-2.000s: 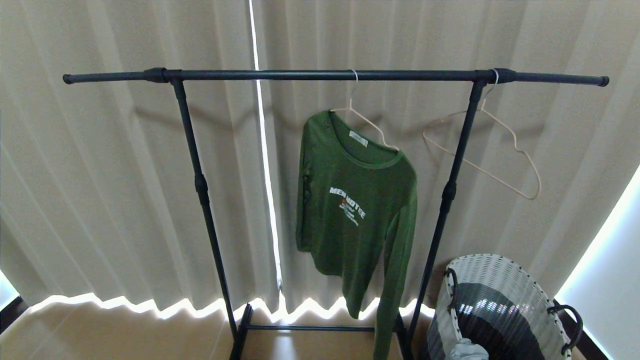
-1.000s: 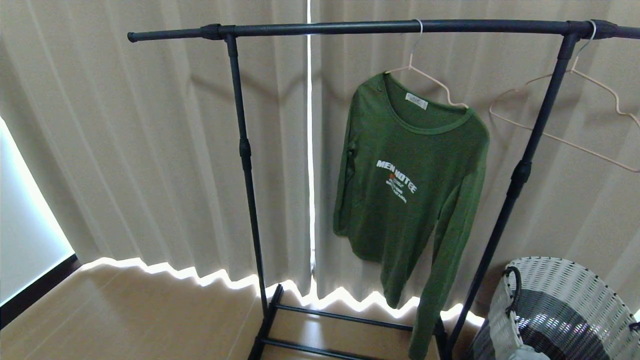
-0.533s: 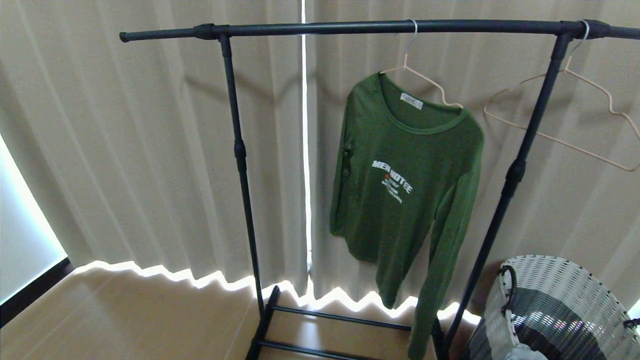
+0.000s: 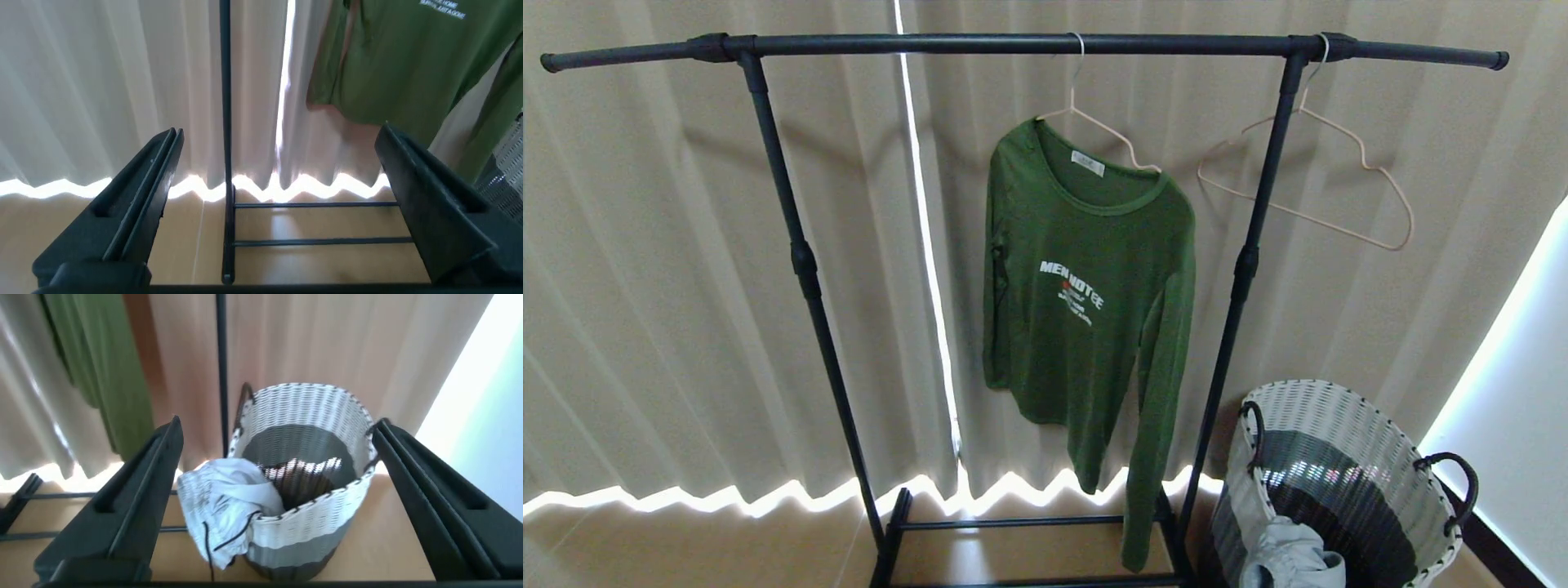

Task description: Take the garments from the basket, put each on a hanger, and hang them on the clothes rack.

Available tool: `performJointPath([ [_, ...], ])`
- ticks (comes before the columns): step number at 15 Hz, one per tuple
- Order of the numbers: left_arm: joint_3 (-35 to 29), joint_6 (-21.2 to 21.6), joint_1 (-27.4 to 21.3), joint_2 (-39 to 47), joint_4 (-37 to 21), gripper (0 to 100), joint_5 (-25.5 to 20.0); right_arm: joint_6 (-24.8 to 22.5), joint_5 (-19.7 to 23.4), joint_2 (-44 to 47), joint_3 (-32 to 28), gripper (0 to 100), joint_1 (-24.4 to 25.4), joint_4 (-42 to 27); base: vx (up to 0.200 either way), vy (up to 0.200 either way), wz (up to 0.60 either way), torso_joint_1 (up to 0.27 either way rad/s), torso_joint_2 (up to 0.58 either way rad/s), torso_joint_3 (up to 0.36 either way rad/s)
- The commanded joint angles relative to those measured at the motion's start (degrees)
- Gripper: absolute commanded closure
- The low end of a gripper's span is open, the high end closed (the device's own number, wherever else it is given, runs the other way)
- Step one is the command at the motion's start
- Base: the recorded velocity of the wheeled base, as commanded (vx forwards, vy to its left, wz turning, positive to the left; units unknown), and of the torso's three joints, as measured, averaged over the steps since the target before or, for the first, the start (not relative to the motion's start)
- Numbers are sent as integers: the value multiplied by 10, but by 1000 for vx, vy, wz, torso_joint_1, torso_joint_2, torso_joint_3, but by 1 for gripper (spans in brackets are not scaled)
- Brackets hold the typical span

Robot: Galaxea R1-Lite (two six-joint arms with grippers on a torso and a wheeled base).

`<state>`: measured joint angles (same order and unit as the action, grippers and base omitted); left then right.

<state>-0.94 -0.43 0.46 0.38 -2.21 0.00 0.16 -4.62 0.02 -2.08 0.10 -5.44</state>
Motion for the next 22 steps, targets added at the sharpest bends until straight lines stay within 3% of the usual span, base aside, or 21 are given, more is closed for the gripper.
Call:
performJointPath([
  [1, 0, 0, 0, 1, 0, 0, 0, -1, 1, 0, 0, 0, 1, 0, 0, 0, 0, 0, 0, 0],
  [4, 0, 1, 1, 1, 0, 0, 0, -10, 12, 0, -1, 0, 1, -1, 133, 0, 0, 0, 3, 0],
  [6, 0, 1, 1, 1, 0, 0, 0, -62, 22, 0, -22, 0, 1, -12, 200, 0, 0, -2, -5, 7],
  [7, 0, 0, 1, 1, 1, 0, 1, -147, 22, 31, -56, 0, 7, -50, 0, 0, 0, 0, 0, 0],
  [9, 0, 0, 0, 1, 0, 0, 1, -218, 22, 120, -106, 0, 10, -125, 0, 0, 0, 0, 0, 0],
  [10, 0, 0, 1, 1, 1, 0, 1, -220, 21, 125, -107, 0, 10, -128, 0, 0, 0, 0, 0, 0],
  [11, 0, -1, 1, 1, 1, 0, 2, -262, 21, 231, -117, 0, 10, -135, 0, 0, 0, 0, 0, 0],
  [12, 0, -1, 1, 1, 1, 0, 2, -271, 22, 369, -117, 0, 12, -99, 0, 0, 0, 0, 0, 0],
  [16, 0, -1, 0, 1, 1, 0, 2, -302, 23, 654, -96, 0, 31, 43, 0, 0, 0, 0, 0, 0],
  [22, 0, -2, 1, 1, 1, 0, 3, -297, 26, 847, -100, 0, 148, 108, 0, 0, 0, 0, 0, 0],
])
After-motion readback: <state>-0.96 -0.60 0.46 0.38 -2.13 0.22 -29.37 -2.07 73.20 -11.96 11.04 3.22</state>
